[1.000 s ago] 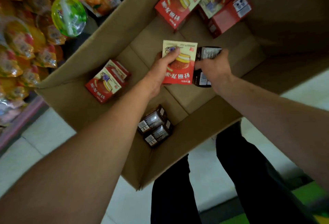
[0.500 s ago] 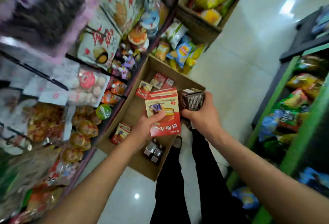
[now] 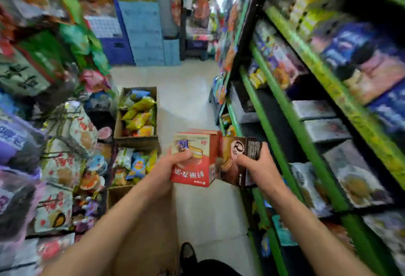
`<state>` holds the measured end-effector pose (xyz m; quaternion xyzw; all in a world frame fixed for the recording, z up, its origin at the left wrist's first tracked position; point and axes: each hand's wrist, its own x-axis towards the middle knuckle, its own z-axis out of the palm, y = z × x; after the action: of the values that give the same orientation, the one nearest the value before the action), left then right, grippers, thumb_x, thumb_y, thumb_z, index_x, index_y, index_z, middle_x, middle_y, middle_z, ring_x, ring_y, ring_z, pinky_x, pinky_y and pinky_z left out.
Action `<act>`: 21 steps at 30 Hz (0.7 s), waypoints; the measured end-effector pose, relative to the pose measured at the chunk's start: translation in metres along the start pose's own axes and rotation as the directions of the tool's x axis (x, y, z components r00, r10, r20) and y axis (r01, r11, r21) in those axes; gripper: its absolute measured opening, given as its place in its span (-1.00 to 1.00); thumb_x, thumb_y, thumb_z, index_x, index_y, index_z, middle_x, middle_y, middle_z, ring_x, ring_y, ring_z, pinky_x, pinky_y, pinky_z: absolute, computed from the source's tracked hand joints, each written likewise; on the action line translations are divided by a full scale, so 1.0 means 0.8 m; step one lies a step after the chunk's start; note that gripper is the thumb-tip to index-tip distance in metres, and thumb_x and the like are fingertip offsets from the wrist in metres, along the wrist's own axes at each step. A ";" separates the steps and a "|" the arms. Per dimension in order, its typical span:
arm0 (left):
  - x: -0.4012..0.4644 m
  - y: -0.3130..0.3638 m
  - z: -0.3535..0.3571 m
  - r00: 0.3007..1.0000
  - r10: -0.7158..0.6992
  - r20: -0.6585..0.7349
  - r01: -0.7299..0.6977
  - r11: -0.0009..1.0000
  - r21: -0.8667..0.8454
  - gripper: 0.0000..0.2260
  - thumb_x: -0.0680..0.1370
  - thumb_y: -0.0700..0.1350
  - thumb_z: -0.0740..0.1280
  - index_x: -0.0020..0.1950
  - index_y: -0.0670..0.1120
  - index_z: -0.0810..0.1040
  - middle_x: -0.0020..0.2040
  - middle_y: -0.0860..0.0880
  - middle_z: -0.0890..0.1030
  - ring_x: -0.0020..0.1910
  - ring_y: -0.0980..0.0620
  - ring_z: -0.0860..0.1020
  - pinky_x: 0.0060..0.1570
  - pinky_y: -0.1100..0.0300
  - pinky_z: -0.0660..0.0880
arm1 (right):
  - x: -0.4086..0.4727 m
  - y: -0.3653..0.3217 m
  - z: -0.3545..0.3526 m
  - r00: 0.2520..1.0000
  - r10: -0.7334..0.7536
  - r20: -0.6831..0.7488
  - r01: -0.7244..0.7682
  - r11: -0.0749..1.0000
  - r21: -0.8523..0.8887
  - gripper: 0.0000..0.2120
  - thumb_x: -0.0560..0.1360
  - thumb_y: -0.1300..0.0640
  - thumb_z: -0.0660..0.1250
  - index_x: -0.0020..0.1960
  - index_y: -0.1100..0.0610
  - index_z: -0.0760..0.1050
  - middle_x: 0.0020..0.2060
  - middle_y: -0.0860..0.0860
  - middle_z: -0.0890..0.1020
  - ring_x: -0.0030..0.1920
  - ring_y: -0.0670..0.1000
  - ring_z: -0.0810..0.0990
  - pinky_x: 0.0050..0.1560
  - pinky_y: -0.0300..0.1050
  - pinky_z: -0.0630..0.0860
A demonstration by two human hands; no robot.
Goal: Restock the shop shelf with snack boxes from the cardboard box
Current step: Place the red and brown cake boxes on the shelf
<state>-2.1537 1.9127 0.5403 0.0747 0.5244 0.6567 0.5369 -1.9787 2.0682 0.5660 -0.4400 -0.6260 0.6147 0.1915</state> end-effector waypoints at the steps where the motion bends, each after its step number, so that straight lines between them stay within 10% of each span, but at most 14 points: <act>1: 0.005 0.004 0.025 0.999 -0.014 0.041 0.014 1.000 -0.001 -0.69 0.36 -0.15 0.43 0.09 -0.19 0.63 -0.10 -0.16 0.72 -0.22 -0.04 0.70 -0.22 0.13 0.64 | -0.011 -0.005 -0.027 0.999 0.007 -0.032 -0.004 0.998 0.070 -0.44 0.14 -0.04 0.52 0.09 0.00 0.44 -0.10 -0.07 0.68 -0.10 -0.07 0.68 -0.12 -0.08 0.61; 7: -0.009 -0.020 0.175 0.965 -0.094 0.245 0.078 0.994 0.073 -0.73 0.37 -0.04 0.45 0.01 -0.12 0.69 -0.02 -0.18 0.71 -0.16 -0.09 0.70 -0.03 -0.05 0.62 | -0.109 -0.016 -0.171 0.987 -0.028 -0.160 0.077 0.949 0.306 -0.45 0.17 -0.04 0.54 0.14 -0.02 0.52 -0.05 0.04 0.73 -0.08 0.10 0.72 -0.22 -0.07 0.62; 21: -0.190 -0.117 0.393 0.861 -0.234 0.452 0.079 0.939 0.334 -0.13 0.03 0.04 0.67 0.29 -0.17 0.51 0.18 -0.27 0.63 0.18 -0.30 0.59 0.26 -0.33 0.43 | -0.385 0.034 -0.349 0.931 0.005 -0.364 0.208 0.815 0.542 -0.43 0.27 0.09 0.49 0.24 0.08 0.43 -0.05 0.15 0.73 -0.12 0.16 0.73 -0.27 -0.02 0.64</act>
<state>-1.8246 1.9735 0.6770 0.2752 0.4719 0.4818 0.6851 -1.5858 1.9901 0.6810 -0.4293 -0.3918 0.6746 0.4552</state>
